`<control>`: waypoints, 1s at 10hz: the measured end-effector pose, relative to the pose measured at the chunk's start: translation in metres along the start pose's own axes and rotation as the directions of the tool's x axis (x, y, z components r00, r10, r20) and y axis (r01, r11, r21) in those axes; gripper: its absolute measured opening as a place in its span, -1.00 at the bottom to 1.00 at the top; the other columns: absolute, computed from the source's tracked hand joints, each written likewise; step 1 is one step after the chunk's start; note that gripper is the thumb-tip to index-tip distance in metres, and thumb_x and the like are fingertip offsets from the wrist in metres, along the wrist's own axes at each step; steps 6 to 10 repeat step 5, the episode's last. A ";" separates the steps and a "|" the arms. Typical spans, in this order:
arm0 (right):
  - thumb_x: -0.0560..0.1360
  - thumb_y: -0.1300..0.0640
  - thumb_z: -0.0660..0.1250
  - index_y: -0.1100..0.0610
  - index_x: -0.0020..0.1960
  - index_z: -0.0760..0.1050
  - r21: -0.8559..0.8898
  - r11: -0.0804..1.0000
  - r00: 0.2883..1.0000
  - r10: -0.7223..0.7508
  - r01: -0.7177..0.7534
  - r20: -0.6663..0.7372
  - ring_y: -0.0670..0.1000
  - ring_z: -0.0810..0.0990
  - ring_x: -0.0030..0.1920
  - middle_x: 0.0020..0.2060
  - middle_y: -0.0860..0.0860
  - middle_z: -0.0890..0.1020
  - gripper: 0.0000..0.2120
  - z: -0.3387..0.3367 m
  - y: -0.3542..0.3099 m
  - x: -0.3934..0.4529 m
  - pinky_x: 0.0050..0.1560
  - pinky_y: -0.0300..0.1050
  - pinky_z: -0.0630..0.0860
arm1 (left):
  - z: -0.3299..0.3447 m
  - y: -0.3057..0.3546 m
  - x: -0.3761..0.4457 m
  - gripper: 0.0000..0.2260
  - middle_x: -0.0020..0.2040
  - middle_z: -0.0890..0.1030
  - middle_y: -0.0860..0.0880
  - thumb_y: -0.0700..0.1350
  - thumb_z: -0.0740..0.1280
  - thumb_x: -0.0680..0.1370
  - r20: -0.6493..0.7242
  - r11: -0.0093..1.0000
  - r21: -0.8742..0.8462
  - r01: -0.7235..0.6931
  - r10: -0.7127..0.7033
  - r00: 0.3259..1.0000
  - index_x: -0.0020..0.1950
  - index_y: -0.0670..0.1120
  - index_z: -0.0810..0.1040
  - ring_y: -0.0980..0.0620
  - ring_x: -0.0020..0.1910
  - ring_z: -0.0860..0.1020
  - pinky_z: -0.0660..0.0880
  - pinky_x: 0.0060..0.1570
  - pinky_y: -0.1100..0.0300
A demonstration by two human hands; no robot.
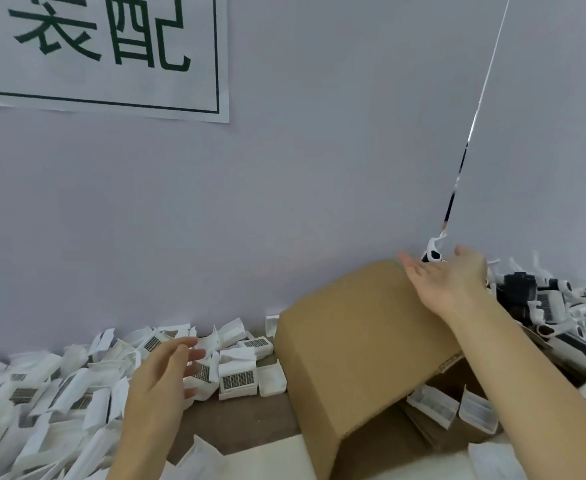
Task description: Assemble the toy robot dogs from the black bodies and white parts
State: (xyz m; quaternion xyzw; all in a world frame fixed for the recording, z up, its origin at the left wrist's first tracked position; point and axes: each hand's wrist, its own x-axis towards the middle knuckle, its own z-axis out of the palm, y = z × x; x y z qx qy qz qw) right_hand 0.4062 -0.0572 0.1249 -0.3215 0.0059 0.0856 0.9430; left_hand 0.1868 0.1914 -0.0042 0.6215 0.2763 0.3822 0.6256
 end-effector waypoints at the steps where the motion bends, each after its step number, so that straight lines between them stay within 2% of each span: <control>1: 0.66 0.24 0.12 0.35 0.16 0.50 -0.307 0.951 0.993 0.004 0.031 0.115 0.08 0.67 -0.12 0.00 0.24 0.63 -0.75 -0.002 0.027 -0.033 -0.09 -0.16 0.55 | 0.003 0.003 -0.003 -0.76 -0.11 0.72 -0.14 -0.21 0.21 0.69 0.025 0.999 0.044 0.003 -0.005 1.000 0.00 -0.10 0.67 -0.01 -0.22 0.64 0.52 -0.20 0.10; 2: 0.64 0.29 0.17 0.24 -0.08 0.64 -0.591 0.798 0.960 0.061 0.118 0.274 0.01 0.60 -0.40 -0.35 0.12 0.66 -0.73 -0.006 0.074 -0.076 -0.33 -0.18 0.46 | 0.008 0.003 -0.008 -0.78 -0.18 0.71 -0.14 -0.25 0.22 0.68 0.068 0.994 0.103 -0.028 0.021 0.997 -0.03 -0.13 0.66 -0.06 -0.22 0.62 0.50 -0.26 0.21; 3: 0.64 0.29 0.16 0.14 -0.18 0.66 -0.798 0.594 0.857 0.355 0.103 0.375 -0.02 0.53 -0.49 -0.47 0.02 0.61 -0.64 -0.029 0.136 -0.117 -0.45 -0.24 0.38 | 0.012 0.007 -0.013 -0.76 -0.26 0.70 -0.11 -0.31 0.23 0.65 0.091 0.982 0.172 -0.082 0.067 0.994 -0.08 -0.15 0.66 0.01 -0.30 0.60 0.50 -0.32 0.32; 4: 0.62 0.16 0.17 -0.01 -0.07 0.70 -0.896 0.373 0.737 0.531 0.241 0.419 -0.22 0.46 -0.42 -0.55 -0.22 0.55 -0.68 -0.050 0.168 -0.129 -0.36 -0.39 0.32 | 0.015 0.012 -0.015 -0.74 -0.30 0.69 -0.08 -0.34 0.24 0.64 0.118 0.956 0.256 -0.146 0.119 0.986 -0.12 -0.13 0.66 0.11 -0.37 0.59 0.51 -0.27 0.29; 5: 0.64 0.11 0.17 -0.04 0.05 0.68 -0.882 0.187 0.663 0.597 0.432 0.451 -0.24 0.43 -0.37 -0.56 -0.36 0.50 -0.71 -0.061 0.219 -0.105 -0.31 -0.42 0.31 | 0.019 0.013 -0.018 -0.74 -0.29 0.70 -0.05 -0.32 0.24 0.64 0.167 0.941 0.295 -0.166 0.120 0.979 -0.11 -0.10 0.65 0.11 -0.37 0.58 0.53 -0.21 0.18; 10: 0.64 0.11 0.17 -0.04 0.05 0.68 -0.882 0.187 0.663 0.597 0.432 0.451 -0.24 0.43 -0.37 -0.56 -0.36 0.50 -0.71 -0.061 0.219 -0.105 -0.31 -0.42 0.31 | 0.019 0.013 -0.018 -0.74 -0.29 0.70 -0.05 -0.32 0.24 0.64 0.167 0.941 0.295 -0.166 0.120 0.979 -0.11 -0.10 0.65 0.11 -0.37 0.58 0.53 -0.21 0.18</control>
